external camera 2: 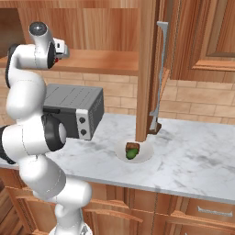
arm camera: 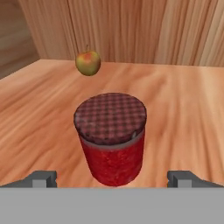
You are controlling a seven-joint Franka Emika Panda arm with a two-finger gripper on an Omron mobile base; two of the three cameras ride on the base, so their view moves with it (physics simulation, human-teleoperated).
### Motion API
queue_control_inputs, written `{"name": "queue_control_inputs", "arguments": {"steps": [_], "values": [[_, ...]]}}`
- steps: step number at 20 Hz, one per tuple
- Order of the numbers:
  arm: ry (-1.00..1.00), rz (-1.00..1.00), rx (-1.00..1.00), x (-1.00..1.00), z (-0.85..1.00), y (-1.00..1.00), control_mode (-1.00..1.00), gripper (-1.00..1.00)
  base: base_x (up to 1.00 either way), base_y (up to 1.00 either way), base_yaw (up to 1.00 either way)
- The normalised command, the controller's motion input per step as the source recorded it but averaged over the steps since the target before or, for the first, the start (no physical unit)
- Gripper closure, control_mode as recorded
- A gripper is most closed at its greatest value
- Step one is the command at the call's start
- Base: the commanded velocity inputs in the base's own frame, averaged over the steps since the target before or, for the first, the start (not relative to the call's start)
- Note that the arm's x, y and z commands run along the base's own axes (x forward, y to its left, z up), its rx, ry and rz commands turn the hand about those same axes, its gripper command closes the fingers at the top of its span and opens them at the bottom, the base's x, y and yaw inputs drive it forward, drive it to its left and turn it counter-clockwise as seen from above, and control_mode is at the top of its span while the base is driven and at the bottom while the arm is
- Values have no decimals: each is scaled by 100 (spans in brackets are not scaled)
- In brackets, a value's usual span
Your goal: Pick the avocado and bread from the counter and place them on the plate. Then pick the jam from the cabinet and place it next to the plate. Lastly close the cabinet door.
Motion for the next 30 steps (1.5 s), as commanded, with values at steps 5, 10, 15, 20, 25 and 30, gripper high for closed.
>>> {"name": "queue_control_inputs", "arguments": {"steps": [5,10,15,20,25,30], "values": [[0,2,0,12,-5,3,-100,-100,0,0,0],[0,2,0,12,-6,4,-100,-100,0,0,0],[0,2,0,12,-6,7,-100,-100,0,0,0],[0,2,-1,14,-6,9,-100,-100,0,0,0],[0,2,0,11,-3,6,-100,-100,0,0,0],[0,1,-2,9,-1,12,-100,100,0,0,0]]}}
